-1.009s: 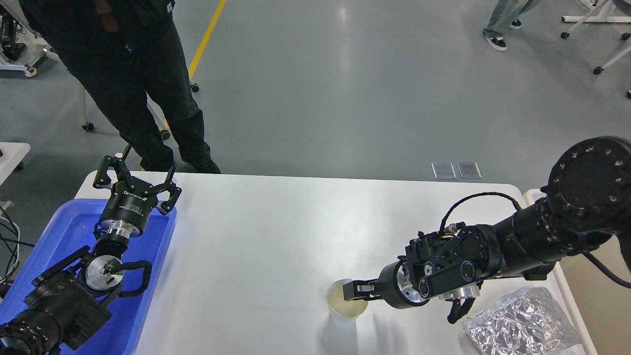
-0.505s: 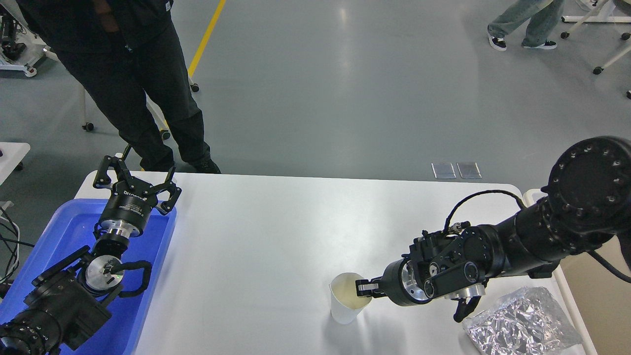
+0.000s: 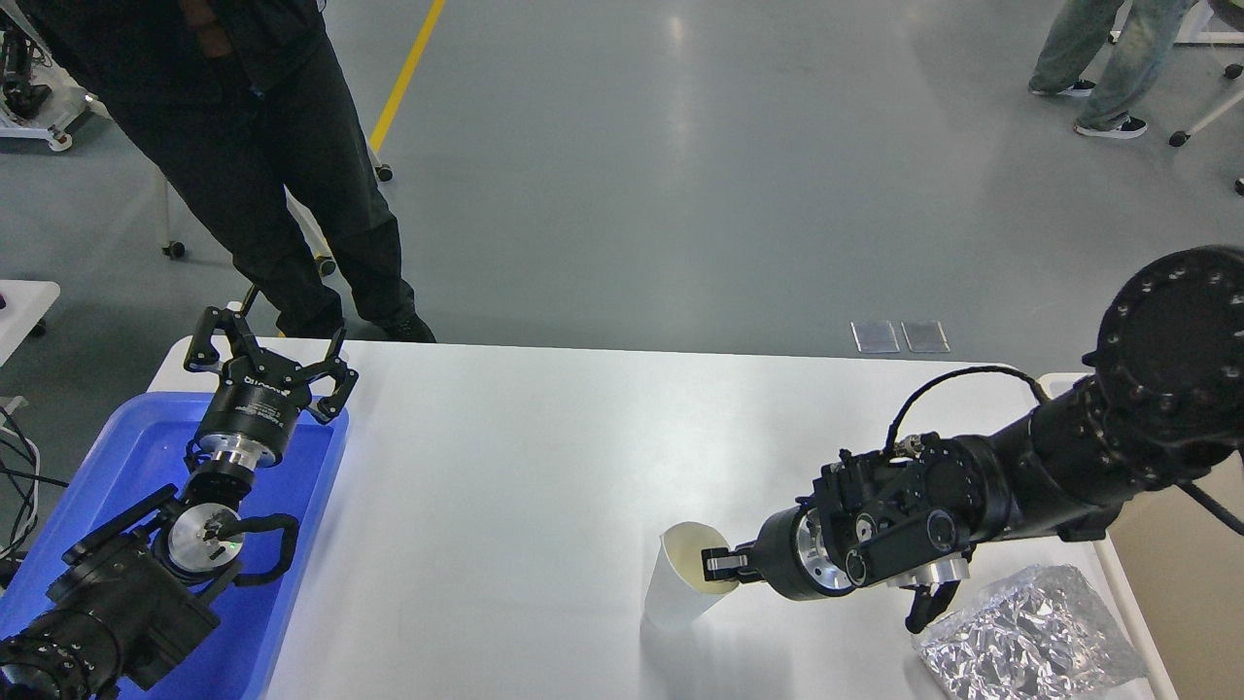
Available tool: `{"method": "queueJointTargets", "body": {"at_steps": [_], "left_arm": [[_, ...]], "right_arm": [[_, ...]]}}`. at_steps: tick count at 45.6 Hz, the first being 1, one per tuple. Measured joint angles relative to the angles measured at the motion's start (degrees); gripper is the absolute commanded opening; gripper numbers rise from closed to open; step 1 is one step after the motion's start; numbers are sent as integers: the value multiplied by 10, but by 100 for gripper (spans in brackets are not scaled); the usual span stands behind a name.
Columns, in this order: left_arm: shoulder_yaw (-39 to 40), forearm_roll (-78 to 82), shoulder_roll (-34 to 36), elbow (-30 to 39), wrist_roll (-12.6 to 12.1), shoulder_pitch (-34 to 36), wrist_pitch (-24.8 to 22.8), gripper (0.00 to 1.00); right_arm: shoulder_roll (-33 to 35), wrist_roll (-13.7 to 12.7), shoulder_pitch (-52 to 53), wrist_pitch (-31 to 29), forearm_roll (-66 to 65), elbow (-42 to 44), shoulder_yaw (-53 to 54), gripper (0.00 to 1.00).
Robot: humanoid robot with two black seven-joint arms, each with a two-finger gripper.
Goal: Tidy desktop
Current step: 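Lift the cup and carry it over the white bin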
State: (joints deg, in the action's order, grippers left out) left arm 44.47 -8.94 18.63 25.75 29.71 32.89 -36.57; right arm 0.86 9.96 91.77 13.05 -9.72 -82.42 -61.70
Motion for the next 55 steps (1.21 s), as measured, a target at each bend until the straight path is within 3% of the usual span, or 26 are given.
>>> {"method": "queueJointTargets", "body": {"at_steps": [16,31,45,55], "left_arm": [[0,0,0,0,0,0,-1,100],[0,1,0,0,0,0,-1,100],[0,0,0,0,0,0,-1,100],[0,0,0,0,0,0,-1,100]], "right_arm": [[62,12,142,-39,0,-96,-23,0],[124,11,339,-166,1,-145,-37,0],[181,12,404,-202,-30,-138,-117,0],[306,13,381,-204,-83,-83,-172,0]]}}
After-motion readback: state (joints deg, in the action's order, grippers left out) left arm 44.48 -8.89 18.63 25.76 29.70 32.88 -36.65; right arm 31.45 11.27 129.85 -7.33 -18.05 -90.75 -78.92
